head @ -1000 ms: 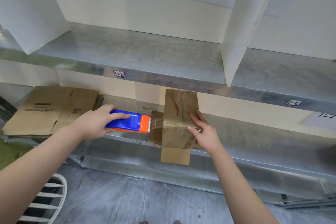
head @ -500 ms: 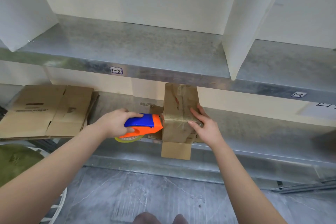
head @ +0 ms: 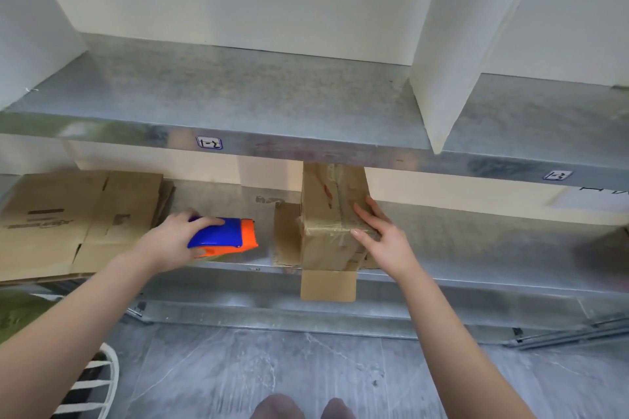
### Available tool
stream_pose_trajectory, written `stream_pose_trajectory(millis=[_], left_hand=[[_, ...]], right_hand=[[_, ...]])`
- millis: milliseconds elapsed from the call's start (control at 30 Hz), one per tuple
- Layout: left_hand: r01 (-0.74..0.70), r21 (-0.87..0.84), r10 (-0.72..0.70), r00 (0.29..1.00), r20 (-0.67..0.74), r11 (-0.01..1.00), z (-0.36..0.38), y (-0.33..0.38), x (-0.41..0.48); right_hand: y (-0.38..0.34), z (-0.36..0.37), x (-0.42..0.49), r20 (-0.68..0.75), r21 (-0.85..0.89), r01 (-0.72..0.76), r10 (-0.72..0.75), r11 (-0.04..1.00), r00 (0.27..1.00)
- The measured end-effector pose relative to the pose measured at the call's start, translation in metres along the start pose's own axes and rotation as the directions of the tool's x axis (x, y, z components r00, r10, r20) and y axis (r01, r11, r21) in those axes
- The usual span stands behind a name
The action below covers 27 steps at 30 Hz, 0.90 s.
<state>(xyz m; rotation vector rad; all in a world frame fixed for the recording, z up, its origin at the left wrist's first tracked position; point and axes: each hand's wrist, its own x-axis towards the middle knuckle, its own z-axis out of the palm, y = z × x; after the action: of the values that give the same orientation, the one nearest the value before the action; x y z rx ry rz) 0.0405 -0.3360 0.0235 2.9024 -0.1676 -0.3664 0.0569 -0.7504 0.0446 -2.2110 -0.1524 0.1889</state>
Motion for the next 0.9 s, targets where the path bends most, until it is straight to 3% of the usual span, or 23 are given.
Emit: stream_pose_trajectory(millis=[267, 400, 567, 767, 900], left_hand=[[-0.072, 0.027, 0.073, 0.997, -0.025, 0.997, 0.026, 0.011, 0.032], [-0.068, 0.159, 0.064, 0.997, 0.034, 0.985, 0.022, 0.014, 0.041], [-0.174, 0.095, 0.177, 0.984, -0.03, 0.98, -0.004, 0.038, 0.041], [-0.334, -0.212, 0.308, 0.94, -0.148, 0.918, -0.015, 0.117, 0.016], [-0.235, -0.442, 0.205, 0.972, -0.115, 0.866, 0.014, 0.151, -0.003]], right_hand=[[-0.001, 0.005, 0.001, -0.036, -0.039, 0.004, -0.005, 0.999, 0.999], [-0.003, 0.009, 0.001, -0.023, -0.096, 0.043, -0.045, 0.994, 0.999], [-0.006, 0.011, -0.002, -0.038, -0.114, 0.061, -0.066, 0.992, 0.997], [-0.012, 0.021, -0.011, -0.098, -0.037, 0.065, -0.068, 0.997, 0.993], [0.003, 0.028, -0.025, -0.183, 0.014, 0.046, -0.042, 0.999, 0.982]])
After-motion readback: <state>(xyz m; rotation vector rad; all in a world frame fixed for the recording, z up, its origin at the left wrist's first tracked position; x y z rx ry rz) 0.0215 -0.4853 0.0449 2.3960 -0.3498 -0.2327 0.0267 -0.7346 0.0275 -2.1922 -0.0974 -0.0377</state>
